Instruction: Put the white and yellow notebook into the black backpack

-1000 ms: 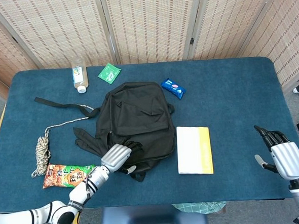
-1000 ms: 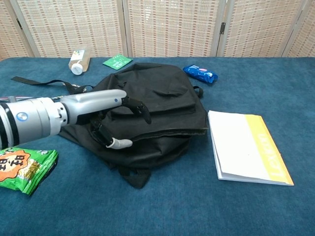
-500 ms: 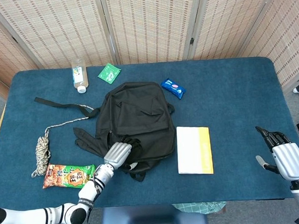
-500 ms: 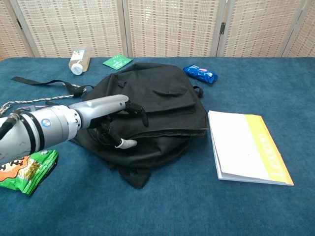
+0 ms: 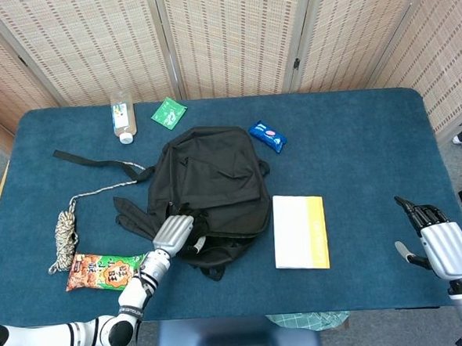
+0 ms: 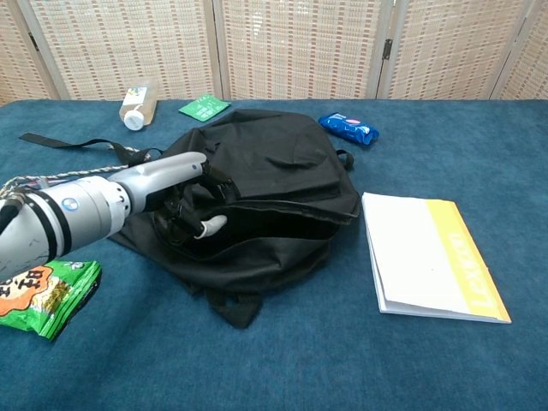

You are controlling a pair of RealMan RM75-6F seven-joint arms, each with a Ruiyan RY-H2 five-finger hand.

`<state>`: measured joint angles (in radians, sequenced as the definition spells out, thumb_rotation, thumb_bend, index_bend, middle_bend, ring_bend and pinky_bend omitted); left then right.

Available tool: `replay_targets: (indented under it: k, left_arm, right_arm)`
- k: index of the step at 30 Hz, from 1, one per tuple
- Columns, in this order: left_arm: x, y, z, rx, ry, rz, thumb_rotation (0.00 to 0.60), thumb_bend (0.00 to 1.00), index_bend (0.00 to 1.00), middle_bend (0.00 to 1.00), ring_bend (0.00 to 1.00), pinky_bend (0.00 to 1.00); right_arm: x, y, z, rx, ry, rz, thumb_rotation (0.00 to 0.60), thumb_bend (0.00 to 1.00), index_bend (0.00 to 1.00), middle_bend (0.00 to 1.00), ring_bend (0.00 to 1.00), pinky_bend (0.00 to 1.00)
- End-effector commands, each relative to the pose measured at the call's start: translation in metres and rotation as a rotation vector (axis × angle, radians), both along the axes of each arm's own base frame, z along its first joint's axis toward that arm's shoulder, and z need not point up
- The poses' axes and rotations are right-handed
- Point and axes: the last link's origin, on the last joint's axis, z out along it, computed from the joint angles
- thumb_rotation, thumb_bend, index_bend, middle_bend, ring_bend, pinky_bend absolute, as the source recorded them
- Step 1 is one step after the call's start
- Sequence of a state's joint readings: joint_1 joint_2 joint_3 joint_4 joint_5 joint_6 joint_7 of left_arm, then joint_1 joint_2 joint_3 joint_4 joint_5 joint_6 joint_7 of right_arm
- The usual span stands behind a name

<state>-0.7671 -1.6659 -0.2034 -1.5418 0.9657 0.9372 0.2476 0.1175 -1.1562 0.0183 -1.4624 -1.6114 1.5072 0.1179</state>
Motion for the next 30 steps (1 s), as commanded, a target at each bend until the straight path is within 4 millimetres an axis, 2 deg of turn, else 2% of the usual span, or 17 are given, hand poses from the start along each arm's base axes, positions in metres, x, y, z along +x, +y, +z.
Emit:
replay_targets:
  k: [1,4,11,19,25,30]
  left_arm:
    - [0.001,0.002,-0.001,0.023,-0.031,0.022,0.6,0.62,0.63,0.33,0.3,0.03]
    - [0.002,0.007,0.002,0.039,-0.079,0.053,0.6,0.64,0.66,0.35,0.32,0.05]
    - [0.002,0.033,0.018,0.065,-0.136,0.142,0.6,0.65,0.65,0.36,0.33,0.05]
    - [-0.003,0.061,0.029,0.079,-0.175,0.283,0.6,0.65,0.65,0.36,0.32,0.06]
    - [-0.008,0.067,0.033,0.073,-0.172,0.346,0.6,0.65,0.65,0.36,0.32,0.06]
    - [-0.013,0.07,0.033,0.055,-0.177,0.401,0.6,0.65,0.65,0.36,0.31,0.05]
  right_arm:
    - [0.001,0.001,0.0,0.001,0.0,0.005,0.6,0.33,0.1,0.21,0.26,0.23]
    - [0.002,0.0,-0.002,0.016,0.005,0.018,0.6,0.33,0.09,0.21,0.26,0.23]
    - [0.006,-0.005,-0.023,0.123,0.065,0.083,0.6,0.33,0.09,0.21,0.26,0.23]
    - [0.007,-0.039,-0.061,0.217,0.203,0.217,0.6,0.33,0.06,0.18,0.23,0.22]
    - [0.004,-0.066,-0.09,0.274,0.306,0.299,0.6,0.33,0.09,0.16,0.22,0.19]
    - [0.004,-0.077,-0.109,0.295,0.321,0.356,0.6,0.33,0.13,0.16,0.22,0.19]
